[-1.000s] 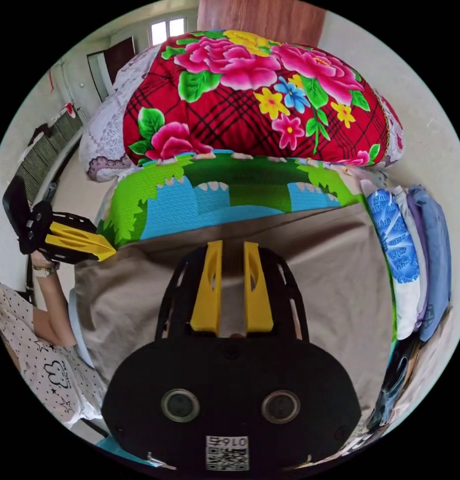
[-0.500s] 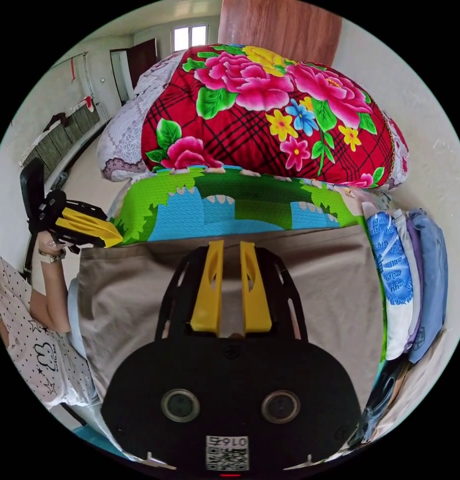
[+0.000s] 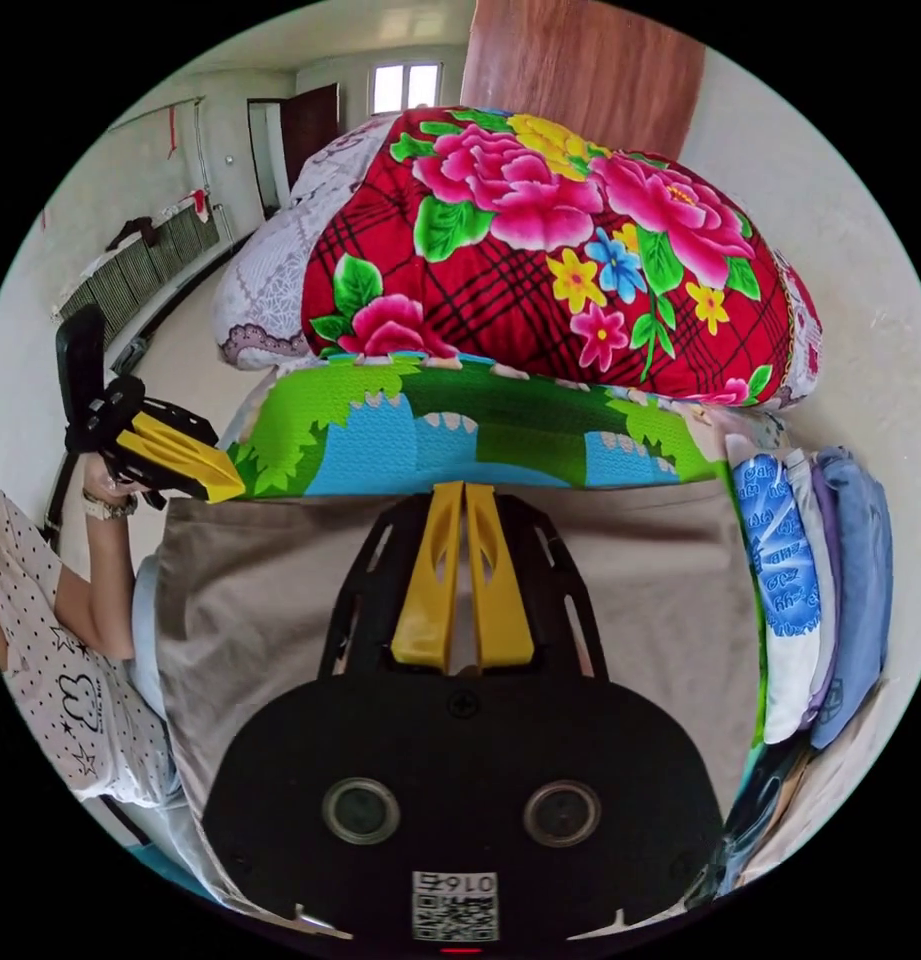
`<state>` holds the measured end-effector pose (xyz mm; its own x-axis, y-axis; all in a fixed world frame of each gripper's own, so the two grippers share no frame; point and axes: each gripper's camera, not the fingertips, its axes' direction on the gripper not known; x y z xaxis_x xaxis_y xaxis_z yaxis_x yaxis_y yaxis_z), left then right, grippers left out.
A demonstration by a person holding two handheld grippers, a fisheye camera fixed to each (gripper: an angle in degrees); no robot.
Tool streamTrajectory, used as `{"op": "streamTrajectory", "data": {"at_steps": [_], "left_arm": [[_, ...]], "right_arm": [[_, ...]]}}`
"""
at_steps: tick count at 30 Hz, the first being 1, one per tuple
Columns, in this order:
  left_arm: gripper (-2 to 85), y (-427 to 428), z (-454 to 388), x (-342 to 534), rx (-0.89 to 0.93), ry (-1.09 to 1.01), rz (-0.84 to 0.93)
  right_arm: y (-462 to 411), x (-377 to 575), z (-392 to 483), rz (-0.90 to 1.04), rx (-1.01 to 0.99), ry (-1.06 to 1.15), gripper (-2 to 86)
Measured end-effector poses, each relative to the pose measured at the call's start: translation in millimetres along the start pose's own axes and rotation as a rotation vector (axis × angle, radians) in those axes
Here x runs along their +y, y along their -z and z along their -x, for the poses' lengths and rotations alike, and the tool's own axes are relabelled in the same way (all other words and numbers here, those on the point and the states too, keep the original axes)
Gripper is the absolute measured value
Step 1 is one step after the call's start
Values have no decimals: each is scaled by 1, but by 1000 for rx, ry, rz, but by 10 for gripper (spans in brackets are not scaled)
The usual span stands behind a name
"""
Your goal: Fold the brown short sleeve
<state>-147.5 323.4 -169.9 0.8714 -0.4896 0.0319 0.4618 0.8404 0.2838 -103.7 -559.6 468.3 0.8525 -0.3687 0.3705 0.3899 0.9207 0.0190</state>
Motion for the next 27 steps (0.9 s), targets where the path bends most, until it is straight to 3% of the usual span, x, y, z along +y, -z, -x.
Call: {"op": "streamTrajectory", "data": {"at_steps": [7,16,21,27], "left_arm": [[-10,-21,-20,11,-9,-47,59],[-6,-49,-51,32,-108,-83,146],[48,-61,-64,50,-133,-68,145],[-3,-80,-82,67,-135,-65,156]], "right_arm": [[0,31,2,37,-78,-127,13],[87,113,33,-144,-107,-152,49],[154,204,84,-200,-95,-98,42],[244,335,142,-353,-60,-218,19]]}}
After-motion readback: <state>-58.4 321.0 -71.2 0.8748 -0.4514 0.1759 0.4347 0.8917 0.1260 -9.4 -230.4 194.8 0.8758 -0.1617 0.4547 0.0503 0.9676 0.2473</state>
